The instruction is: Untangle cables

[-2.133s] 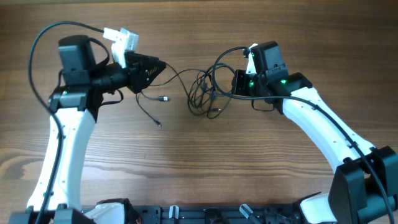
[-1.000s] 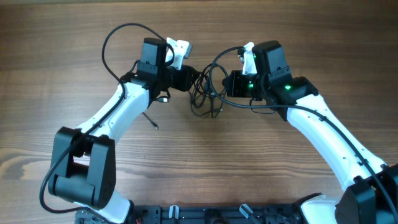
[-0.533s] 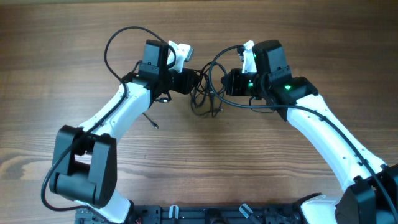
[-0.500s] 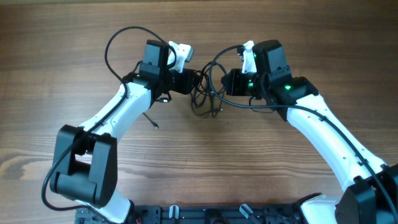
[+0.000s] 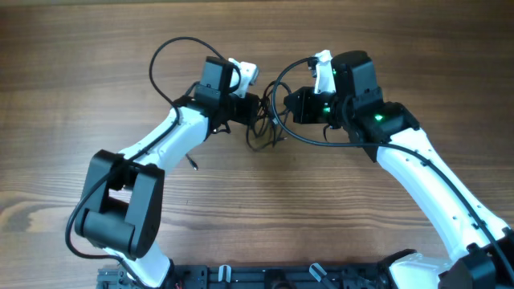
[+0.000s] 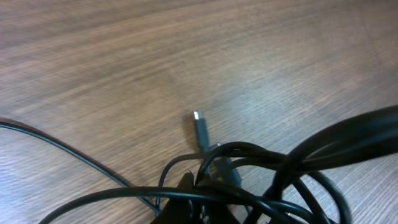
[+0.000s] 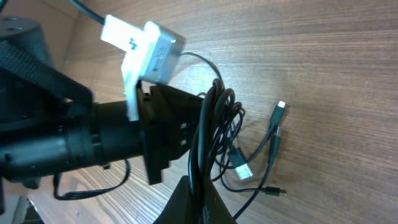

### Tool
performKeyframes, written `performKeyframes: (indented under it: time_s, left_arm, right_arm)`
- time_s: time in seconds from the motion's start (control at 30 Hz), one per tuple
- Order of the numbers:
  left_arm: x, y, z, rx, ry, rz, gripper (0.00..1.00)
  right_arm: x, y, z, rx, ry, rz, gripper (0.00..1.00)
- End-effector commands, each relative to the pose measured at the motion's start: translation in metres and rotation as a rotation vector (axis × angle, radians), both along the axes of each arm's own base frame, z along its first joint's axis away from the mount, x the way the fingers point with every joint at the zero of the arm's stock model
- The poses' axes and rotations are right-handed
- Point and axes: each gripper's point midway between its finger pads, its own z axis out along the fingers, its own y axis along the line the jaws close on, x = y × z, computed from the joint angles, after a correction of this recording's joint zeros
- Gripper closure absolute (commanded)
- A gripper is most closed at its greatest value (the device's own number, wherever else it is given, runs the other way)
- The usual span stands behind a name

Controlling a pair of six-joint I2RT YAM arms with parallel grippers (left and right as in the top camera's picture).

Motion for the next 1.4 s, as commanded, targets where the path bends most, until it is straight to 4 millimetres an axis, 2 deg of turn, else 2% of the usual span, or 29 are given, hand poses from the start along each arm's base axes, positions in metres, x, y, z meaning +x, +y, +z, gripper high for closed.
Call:
performKeyframes:
  time_s: [0.0,0.1,0.23,0.33,0.57,0.67,0.77,0.9,1.0,1.03,1.07,1.23,1.3,1.37]
  left_arm:
    - [0.018,0.038,-0.013,0.157,-0.022,0.189,0.96]
    - [0.021,0.069,0.011,0.261,-0.084,0.274,0.96]
    - [0.023,0.102,0.047,0.321,-0.158,0.346,0.96]
    - [0.022,0.133,0.062,0.319,-0.158,0.418,0.96]
    - [0.023,0.21,0.066,0.324,-0.114,0.624,0.96]
    - [0.018,0.253,0.066,0.364,-0.093,0.781,0.96]
    - [0.016,0.272,0.068,0.331,-0.08,0.845,0.96]
    - [0.017,0.263,0.074,0.27,-0.083,0.812,0.96]
    - [0.019,0.242,0.073,0.229,-0.077,0.751,0.96]
    - [0.02,0.234,0.073,0.217,-0.075,0.729,0.96]
    - [0.02,0.226,0.073,0.206,-0.074,0.707,0.96]
    - [0.021,0.159,0.082,0.035,-0.068,0.497,0.95]
    - [0.02,0.121,0.102,-0.117,-0.088,0.357,0.94]
    - [0.017,0.091,0.127,-0.26,-0.124,0.225,0.95]
  right_arm:
    - [0.0,-0.01,0.016,-0.022,-0.046,-0.043,0.95]
    - [0.003,-0.03,0.003,-0.11,-0.014,-0.143,0.95]
    - [0.005,-0.038,0.001,-0.126,-0.013,-0.169,0.96]
    - [0.01,-0.05,0.0,-0.128,-0.004,-0.2,0.95]
    - [0.015,-0.074,-0.004,-0.146,0.017,-0.251,0.96]
    - [0.018,-0.088,-0.006,-0.157,0.023,-0.276,0.95]
    - [0.021,-0.099,-0.007,-0.164,0.024,-0.297,0.95]
    - [0.022,-0.1,-0.007,-0.17,0.018,-0.292,0.95]
    - [0.02,-0.091,-0.003,-0.132,0.012,-0.241,0.95]
    - [0.019,-0.088,-0.002,-0.119,0.012,-0.226,0.93]
    - [0.018,-0.082,0.0,-0.107,-0.002,-0.184,0.87]
    - [0.006,-0.048,0.02,-0.003,-0.097,0.067,0.73]
    - [0.0,-0.039,0.024,0.036,-0.107,0.134,0.71]
    - [-0.001,-0.038,0.022,0.036,-0.104,0.136,0.67]
